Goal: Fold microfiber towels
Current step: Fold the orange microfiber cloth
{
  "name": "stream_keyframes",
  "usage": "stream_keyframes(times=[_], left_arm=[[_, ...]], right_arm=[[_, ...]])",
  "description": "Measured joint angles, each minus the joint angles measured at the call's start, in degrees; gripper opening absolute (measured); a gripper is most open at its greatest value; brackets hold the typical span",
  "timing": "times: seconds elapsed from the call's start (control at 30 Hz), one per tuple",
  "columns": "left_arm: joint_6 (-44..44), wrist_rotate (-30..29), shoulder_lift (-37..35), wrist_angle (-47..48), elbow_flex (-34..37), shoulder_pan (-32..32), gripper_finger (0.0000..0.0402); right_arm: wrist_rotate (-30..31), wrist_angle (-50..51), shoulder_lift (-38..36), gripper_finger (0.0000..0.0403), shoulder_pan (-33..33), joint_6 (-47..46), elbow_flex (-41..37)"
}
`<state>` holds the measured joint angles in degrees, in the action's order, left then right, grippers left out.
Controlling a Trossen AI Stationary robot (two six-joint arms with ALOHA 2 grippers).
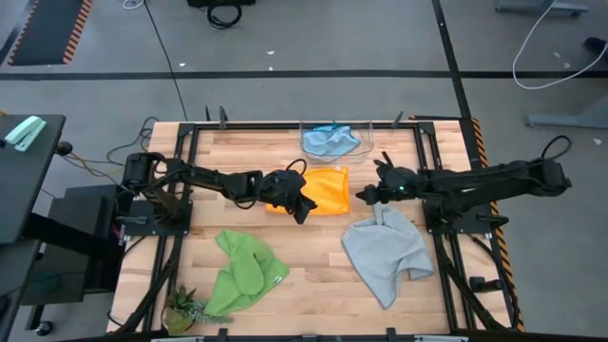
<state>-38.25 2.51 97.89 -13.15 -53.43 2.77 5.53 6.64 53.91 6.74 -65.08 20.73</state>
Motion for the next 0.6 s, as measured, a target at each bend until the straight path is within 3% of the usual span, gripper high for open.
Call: stream_keyframes(times=[0.2,0.6], left_arm=[[-0.2,2.4,0.0,8.9,0.0,1.4,0.0083],[-0.1,3.0,0.0,19.0,0.0,4.9,0.0086]], right_arm=[[-0.9,-1.8,8.0,0.0219,3.9,-4.4,0.0],[-4.9,-14.9,21.7,0.0207,8.5,-4.5,0.0]])
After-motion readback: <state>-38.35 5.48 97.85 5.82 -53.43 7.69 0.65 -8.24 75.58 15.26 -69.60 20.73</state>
